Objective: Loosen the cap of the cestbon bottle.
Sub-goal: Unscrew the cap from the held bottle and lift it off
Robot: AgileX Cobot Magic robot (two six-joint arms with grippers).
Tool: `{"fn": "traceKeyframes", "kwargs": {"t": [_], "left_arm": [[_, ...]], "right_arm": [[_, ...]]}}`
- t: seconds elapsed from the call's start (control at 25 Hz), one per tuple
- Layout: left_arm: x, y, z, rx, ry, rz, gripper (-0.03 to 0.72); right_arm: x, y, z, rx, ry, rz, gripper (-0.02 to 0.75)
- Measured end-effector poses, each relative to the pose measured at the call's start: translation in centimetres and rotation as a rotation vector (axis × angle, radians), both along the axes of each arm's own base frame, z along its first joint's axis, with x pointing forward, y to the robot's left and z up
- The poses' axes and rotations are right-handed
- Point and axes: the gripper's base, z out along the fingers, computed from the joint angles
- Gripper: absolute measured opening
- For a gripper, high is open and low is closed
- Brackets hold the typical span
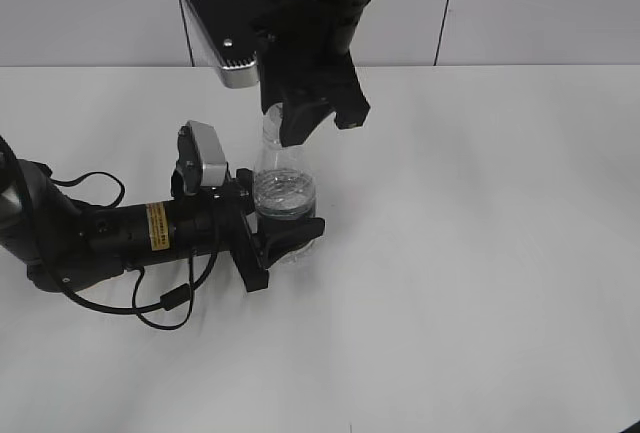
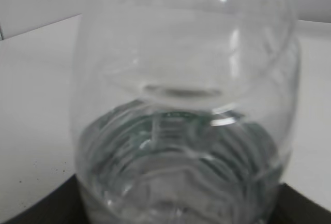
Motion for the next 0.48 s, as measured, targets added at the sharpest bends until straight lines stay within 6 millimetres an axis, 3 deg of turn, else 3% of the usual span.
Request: {"fn": "traceKeyframes", "kwargs": {"t": [0.24,0.48], "left_arm": [[0.0,0.0,0.0,0.000,-0.002,-0.002,0.406],[0.0,0.0,0.0,0.000,0.000,-0.002,0.406]], "right_arm": [[-0.3,-0.1,0.6,0.013,-0.014,0.043,0.300],[-2.0,-0.4,4.6,0.108,-0.042,0.035,0.292]]}}
